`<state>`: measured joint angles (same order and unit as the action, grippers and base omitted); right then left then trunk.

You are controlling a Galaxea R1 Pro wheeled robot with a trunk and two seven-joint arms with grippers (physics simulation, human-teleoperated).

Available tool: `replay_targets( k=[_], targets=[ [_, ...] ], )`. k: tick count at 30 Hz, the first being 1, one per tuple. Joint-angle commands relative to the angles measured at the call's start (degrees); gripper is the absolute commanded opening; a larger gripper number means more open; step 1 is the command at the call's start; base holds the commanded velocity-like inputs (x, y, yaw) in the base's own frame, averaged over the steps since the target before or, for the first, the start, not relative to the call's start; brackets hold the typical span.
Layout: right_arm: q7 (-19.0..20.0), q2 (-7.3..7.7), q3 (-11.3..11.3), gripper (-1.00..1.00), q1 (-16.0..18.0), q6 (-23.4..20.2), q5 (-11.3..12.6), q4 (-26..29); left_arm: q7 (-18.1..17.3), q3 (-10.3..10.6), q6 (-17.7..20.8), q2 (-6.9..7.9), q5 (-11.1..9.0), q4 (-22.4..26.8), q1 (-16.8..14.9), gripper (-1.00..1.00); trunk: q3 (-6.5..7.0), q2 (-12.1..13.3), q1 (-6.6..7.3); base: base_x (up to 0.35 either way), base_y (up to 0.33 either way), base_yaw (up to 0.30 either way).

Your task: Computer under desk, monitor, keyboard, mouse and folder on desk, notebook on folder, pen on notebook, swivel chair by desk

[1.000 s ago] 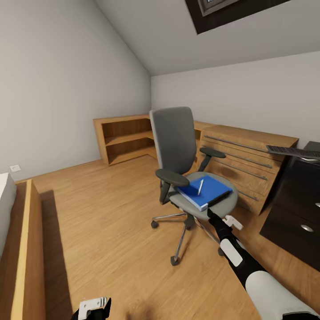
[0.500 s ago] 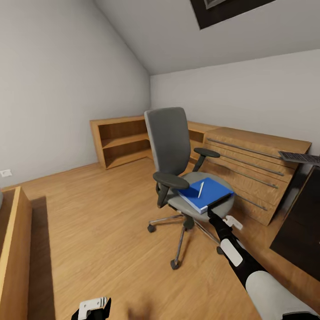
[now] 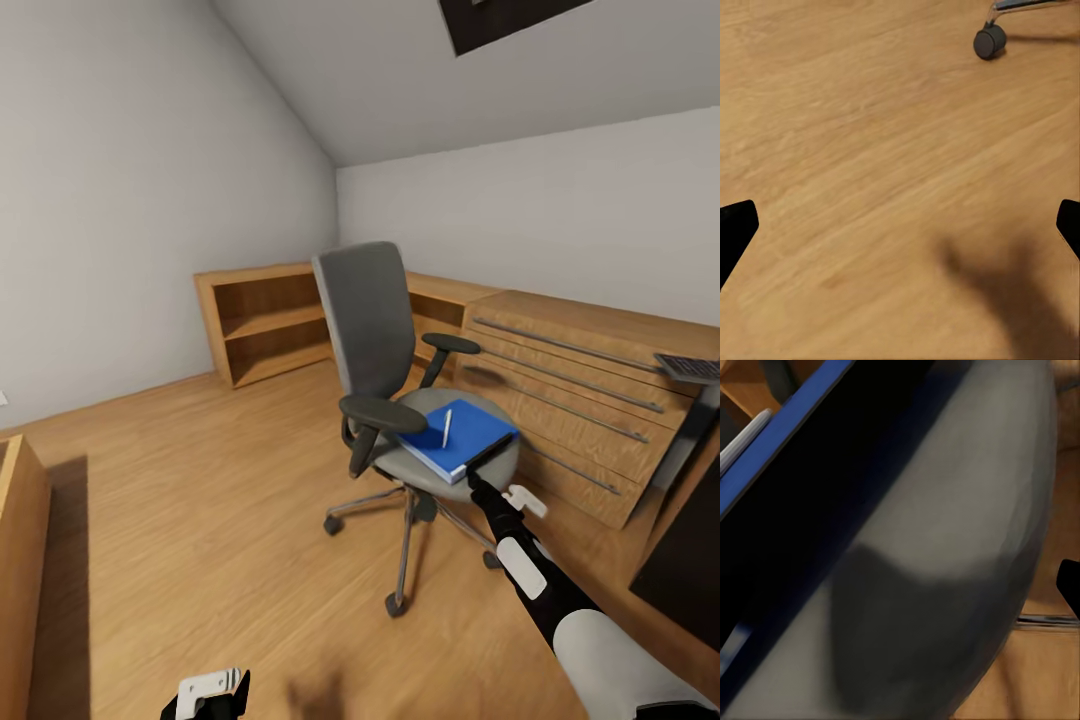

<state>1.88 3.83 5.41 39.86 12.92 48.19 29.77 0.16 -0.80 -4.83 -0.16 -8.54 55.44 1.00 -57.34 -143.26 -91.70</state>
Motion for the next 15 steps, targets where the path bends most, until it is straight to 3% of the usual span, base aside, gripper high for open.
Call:
replay_targets(
  k=[1, 7, 15],
  targets=[
    [0.32, 0.03, 0.74, 1.0, 0.04, 0.35, 0.5, -0.08, 0.02, 0.0, -0.09, -0.02, -0.42, 0.02, 0.02, 1.0, -0.04, -0.01, -0.02, 0.222, 0.0, 0.0],
    [0.32, 0.03, 0.74, 1.0, 0.04, 0.35, 0.5, -0.07, 0.02, 0.0, -0.09, -0.02, -0.42, 0.02, 0.03, 1.0, -0.04, -0.01, -0.02, 0.179, 0.0, 0.0],
    [0.32, 0.03, 0.74, 1.0, 0.04, 0.35, 0.43, -0.07, 0.02, 0.0, -0.09, -0.02, -0.42, 0.02, 0.02, 1.0, -0.04, -0.01, -0.02, 0.012, -0.001, 0.0]
  ],
)
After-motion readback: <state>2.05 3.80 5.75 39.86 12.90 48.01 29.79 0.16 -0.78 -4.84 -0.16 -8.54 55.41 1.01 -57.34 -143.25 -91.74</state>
